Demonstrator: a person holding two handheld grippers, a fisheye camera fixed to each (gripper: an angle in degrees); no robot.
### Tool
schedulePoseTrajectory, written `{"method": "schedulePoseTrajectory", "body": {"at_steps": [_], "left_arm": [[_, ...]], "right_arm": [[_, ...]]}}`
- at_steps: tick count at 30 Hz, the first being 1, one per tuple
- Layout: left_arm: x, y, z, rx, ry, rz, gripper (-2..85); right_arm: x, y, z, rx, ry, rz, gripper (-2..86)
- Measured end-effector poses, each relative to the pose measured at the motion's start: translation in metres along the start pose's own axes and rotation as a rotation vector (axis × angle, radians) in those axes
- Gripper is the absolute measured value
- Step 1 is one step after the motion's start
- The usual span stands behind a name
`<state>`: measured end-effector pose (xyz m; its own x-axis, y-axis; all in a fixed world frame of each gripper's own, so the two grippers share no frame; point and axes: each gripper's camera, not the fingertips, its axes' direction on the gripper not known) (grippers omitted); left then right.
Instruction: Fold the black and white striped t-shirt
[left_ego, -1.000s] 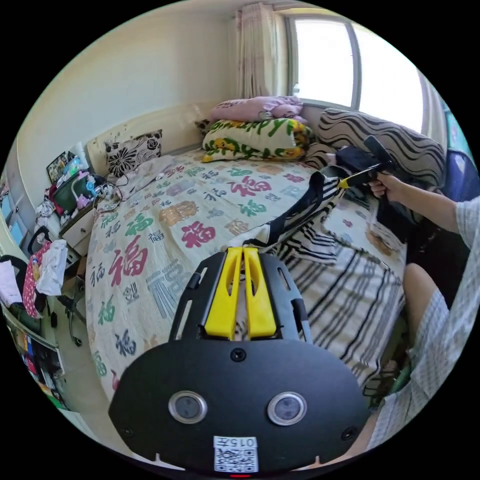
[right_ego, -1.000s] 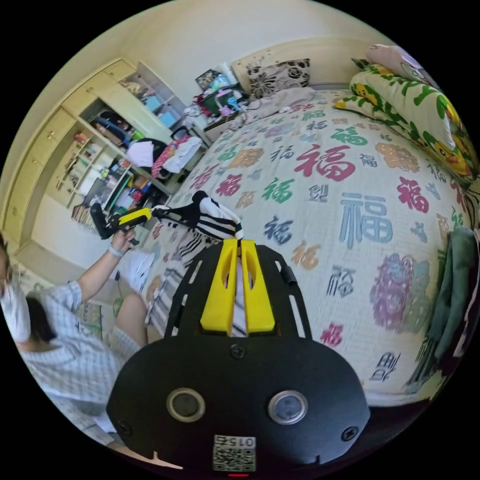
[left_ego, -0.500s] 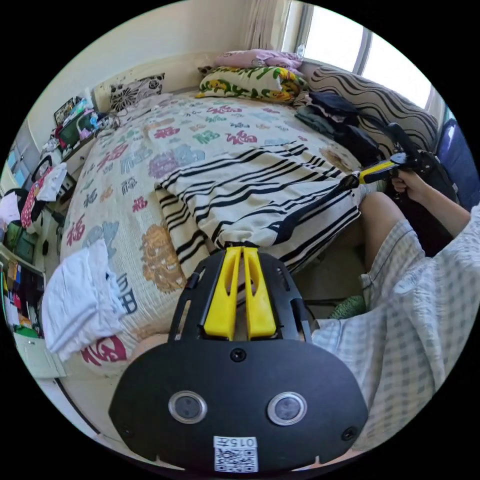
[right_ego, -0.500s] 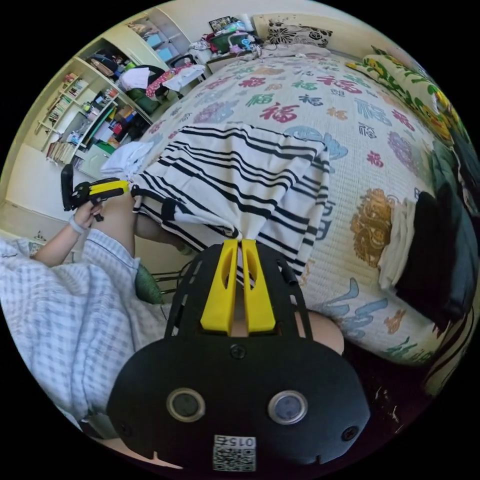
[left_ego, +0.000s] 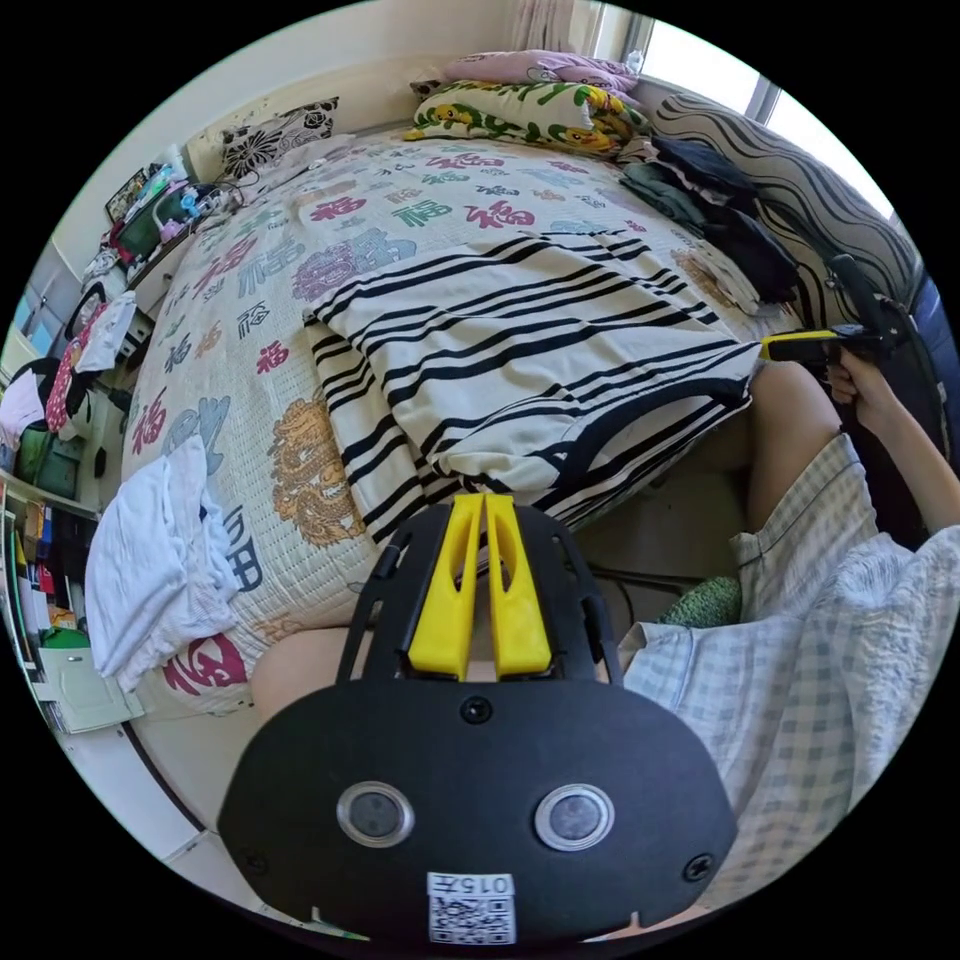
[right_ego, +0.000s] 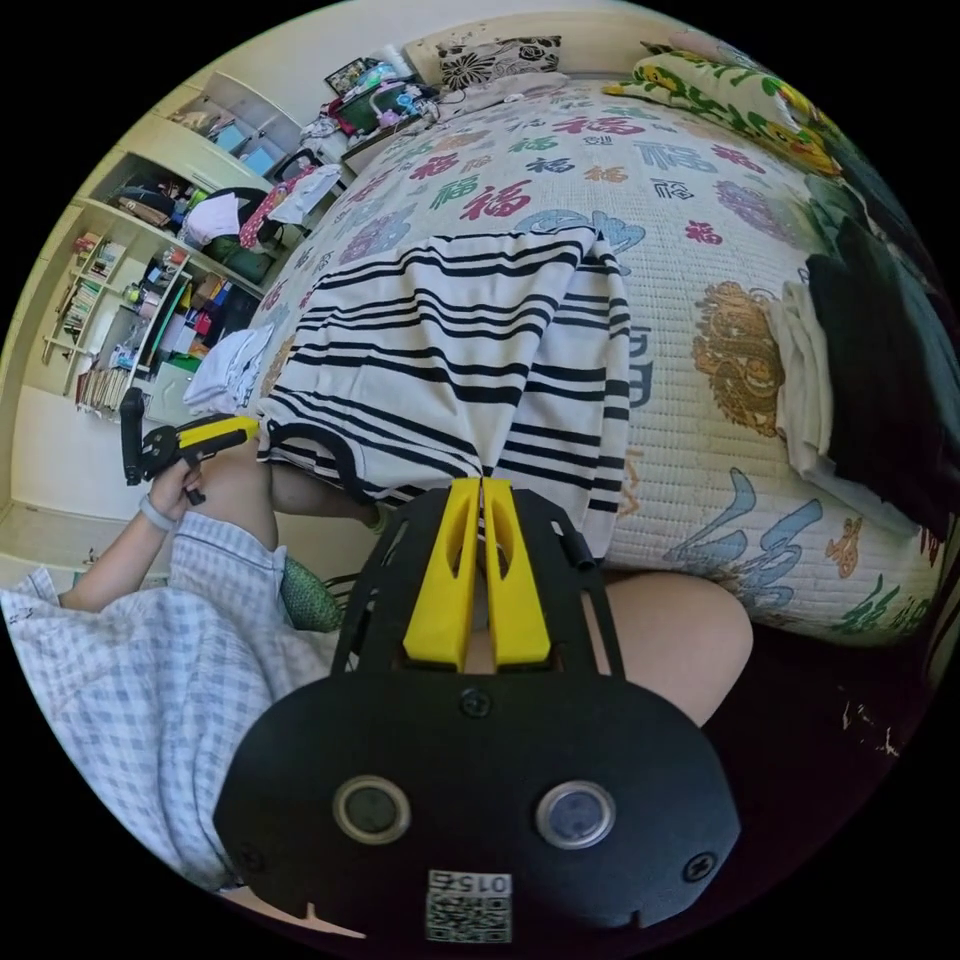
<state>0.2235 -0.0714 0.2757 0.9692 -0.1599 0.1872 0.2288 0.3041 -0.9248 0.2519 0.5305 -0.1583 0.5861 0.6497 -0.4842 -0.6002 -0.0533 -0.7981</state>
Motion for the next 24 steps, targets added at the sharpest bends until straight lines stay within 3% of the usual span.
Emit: {"method": "schedulePoseTrajectory", "body": {"at_steps": [11,14,18,21,24], "left_arm": [[0.018,-0.001,0.028,-0.131,-0.104,-0.033,-0.4],[0.011,-0.002,0.022,-0.075,-0.088,-0.116,-0.5],[0.004,-0.015,0.016,0.09,0.069,-0.181,-0.8],[0.002,-0.039,0.05,-0.061,-0.012,-0.213,-0.8],[-0.011,-0.043,0.088,-0.193,-0.045,-0.254,-0.8]], "right_arm": [[-0.004,0.0,0.036,-0.075,0.069,0.017,-1.0],[-0.001,0.003,0.033,-0.043,0.121,0.055,-0.9],[-0.01,-0.001,0.023,0.053,0.12,0.022,-0.8],[-0.024,-0.021,0.03,0.085,0.049,-0.035,-0.6],[-0.031,-0.046,0.062,-0.009,0.05,-0.044,-0.7]]}}
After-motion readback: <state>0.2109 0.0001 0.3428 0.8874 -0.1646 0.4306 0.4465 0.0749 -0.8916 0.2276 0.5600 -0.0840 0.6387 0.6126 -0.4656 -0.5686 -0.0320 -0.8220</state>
